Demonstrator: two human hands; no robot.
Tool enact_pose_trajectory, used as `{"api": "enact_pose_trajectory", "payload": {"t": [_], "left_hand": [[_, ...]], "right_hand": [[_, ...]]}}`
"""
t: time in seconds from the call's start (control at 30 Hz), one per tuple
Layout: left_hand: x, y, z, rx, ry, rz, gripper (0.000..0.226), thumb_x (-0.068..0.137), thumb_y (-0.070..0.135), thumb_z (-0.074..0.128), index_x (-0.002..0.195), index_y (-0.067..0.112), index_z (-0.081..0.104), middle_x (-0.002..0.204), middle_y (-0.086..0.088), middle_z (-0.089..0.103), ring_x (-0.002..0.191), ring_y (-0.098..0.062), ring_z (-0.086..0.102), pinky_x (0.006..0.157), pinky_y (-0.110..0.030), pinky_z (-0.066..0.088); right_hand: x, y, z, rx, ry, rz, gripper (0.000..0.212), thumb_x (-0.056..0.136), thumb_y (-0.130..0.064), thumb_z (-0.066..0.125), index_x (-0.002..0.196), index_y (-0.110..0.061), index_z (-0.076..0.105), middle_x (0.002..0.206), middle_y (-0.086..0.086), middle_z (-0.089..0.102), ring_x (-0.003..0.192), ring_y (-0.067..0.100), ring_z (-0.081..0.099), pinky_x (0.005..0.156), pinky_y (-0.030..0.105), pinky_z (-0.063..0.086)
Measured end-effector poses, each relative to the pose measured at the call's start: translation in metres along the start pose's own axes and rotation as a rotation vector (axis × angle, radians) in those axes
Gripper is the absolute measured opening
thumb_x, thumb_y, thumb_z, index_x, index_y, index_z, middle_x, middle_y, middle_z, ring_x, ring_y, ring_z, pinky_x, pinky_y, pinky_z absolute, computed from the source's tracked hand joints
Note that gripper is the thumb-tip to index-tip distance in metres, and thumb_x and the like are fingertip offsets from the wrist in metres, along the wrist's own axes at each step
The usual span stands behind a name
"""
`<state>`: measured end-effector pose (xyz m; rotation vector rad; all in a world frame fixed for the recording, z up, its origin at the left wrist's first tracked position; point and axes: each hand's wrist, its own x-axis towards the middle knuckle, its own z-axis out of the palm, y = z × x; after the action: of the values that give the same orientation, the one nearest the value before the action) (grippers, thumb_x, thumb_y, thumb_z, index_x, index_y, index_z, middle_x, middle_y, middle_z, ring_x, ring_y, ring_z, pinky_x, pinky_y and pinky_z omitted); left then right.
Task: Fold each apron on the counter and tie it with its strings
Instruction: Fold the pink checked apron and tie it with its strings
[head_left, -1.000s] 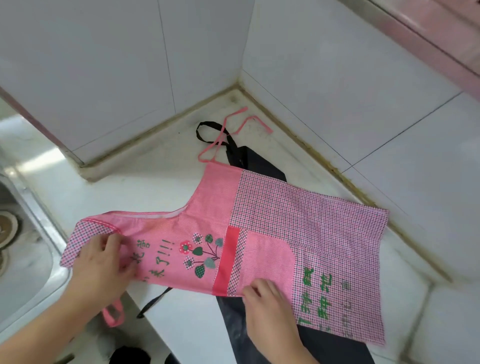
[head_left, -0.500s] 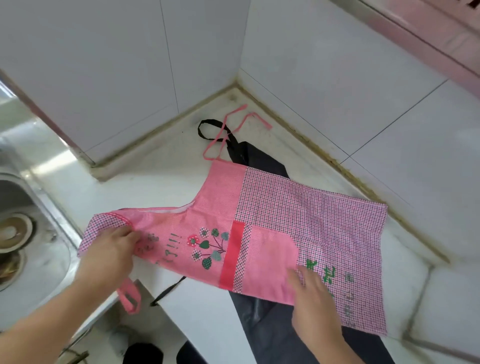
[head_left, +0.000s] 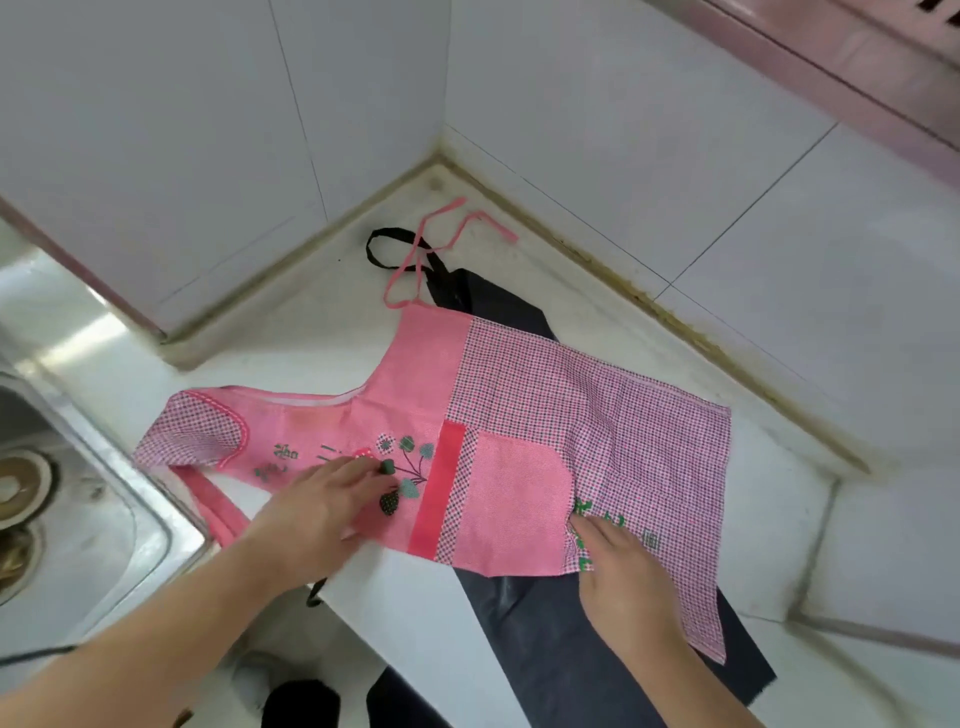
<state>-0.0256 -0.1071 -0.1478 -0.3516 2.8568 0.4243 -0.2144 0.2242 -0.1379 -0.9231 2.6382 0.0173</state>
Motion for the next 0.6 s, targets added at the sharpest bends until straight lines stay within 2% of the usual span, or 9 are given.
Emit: {"api": "enact_pose_trajectory", "payload": {"t": [0.03,0.13,0.2,0.23,0.3,0.33,0.4,0.5,0.6], "left_hand": [[0.002,0.003,0.005,0.026,-0.011,-0.028,0.072,0.065,0.028,0.091,0.133,0.030,0.068,0.140,0.002,0.065,0.125,-0.026,0.065,0.096,-0.050,0.058],[0.003,-0.009,0.016,0.049,0.057,-0.092,0.049,0.066,0.000,0.087,0.110,0.019,0.078,0.113,-0.005,0.076,0.100,-0.030,0.074,0.075,-0.046,0.064],[0.002,-0.019,0.005,0.031,0.077,-0.127,0.039,0.070,-0.008,0.082,0.100,0.017,0.077,0.085,-0.005,0.075,0.068,-0.027,0.071,0.052,-0.033,0.055],[0.001,-0.022,-0.012,-0.002,0.031,-0.156,0.032,0.079,-0.003,0.078,0.100,0.022,0.075,0.077,0.000,0.072,0.059,-0.021,0.067,0.047,-0.027,0.046],[0.009,-0.028,-0.051,-0.029,-0.251,-0.138,0.016,0.098,0.022,0.061,0.103,0.036,0.068,0.078,0.011,0.068,0.064,-0.007,0.063,0.054,-0.020,0.041],[0.016,-0.030,-0.069,-0.033,-0.397,-0.133,0.011,0.100,0.032,0.056,0.098,0.038,0.065,0.081,0.014,0.067,0.071,-0.003,0.062,0.060,-0.018,0.040],[0.034,-0.033,-0.095,0.023,-0.588,-0.193,0.017,0.092,0.043,0.058,0.076,0.037,0.059,0.078,0.017,0.064,0.073,-0.004,0.059,0.064,-0.020,0.042],[0.065,-0.036,-0.111,0.128,-0.511,-0.219,0.023,0.086,0.044,0.062,0.066,0.033,0.059,0.071,0.012,0.065,0.067,-0.010,0.060,0.067,-0.027,0.051],[0.091,-0.032,-0.112,0.148,-0.219,-0.251,0.010,0.094,0.037,0.061,0.091,0.033,0.070,0.084,0.007,0.062,0.083,-0.021,0.061,0.071,-0.029,0.050]], "right_hand": [[-0.002,0.001,-0.001,0.002,-0.009,0.012,0.066,0.081,-0.014,0.080,0.144,-0.026,0.062,0.141,-0.011,0.065,0.123,0.014,0.065,0.089,0.030,0.060],[-0.012,0.018,-0.002,-0.027,-0.032,0.046,0.068,0.081,-0.005,0.078,0.143,-0.028,0.063,0.139,-0.011,0.066,0.121,0.015,0.066,0.089,0.029,0.059],[-0.018,0.032,-0.005,-0.040,-0.045,0.074,0.059,0.085,-0.001,0.074,0.137,-0.028,0.068,0.133,-0.008,0.071,0.118,0.017,0.068,0.095,0.033,0.057],[-0.019,0.036,-0.012,-0.044,-0.083,0.071,0.051,0.090,-0.003,0.070,0.134,-0.029,0.070,0.126,-0.007,0.074,0.111,0.017,0.069,0.094,0.033,0.058],[-0.017,0.048,-0.028,-0.008,-0.245,0.051,0.031,0.100,-0.014,0.061,0.119,-0.035,0.073,0.105,-0.008,0.075,0.092,0.014,0.068,0.081,0.028,0.057],[-0.013,0.054,-0.038,0.039,-0.359,0.054,0.019,0.103,-0.022,0.060,0.105,-0.036,0.073,0.093,-0.008,0.072,0.085,0.014,0.067,0.072,0.025,0.053],[0.000,0.062,-0.056,0.159,-0.495,0.082,0.016,0.101,-0.034,0.067,0.085,-0.031,0.069,0.076,-0.011,0.060,0.073,0.010,0.065,0.059,0.021,0.041],[0.027,0.071,-0.078,0.221,-0.467,0.123,0.012,0.098,-0.033,0.072,0.087,-0.037,0.070,0.081,-0.014,0.064,0.071,0.006,0.065,0.064,0.021,0.046],[0.061,0.084,-0.083,0.150,-0.327,0.152,0.019,0.103,-0.025,0.063,0.118,-0.029,0.075,0.110,-0.003,0.074,0.083,0.010,0.066,0.079,0.029,0.054]]}}
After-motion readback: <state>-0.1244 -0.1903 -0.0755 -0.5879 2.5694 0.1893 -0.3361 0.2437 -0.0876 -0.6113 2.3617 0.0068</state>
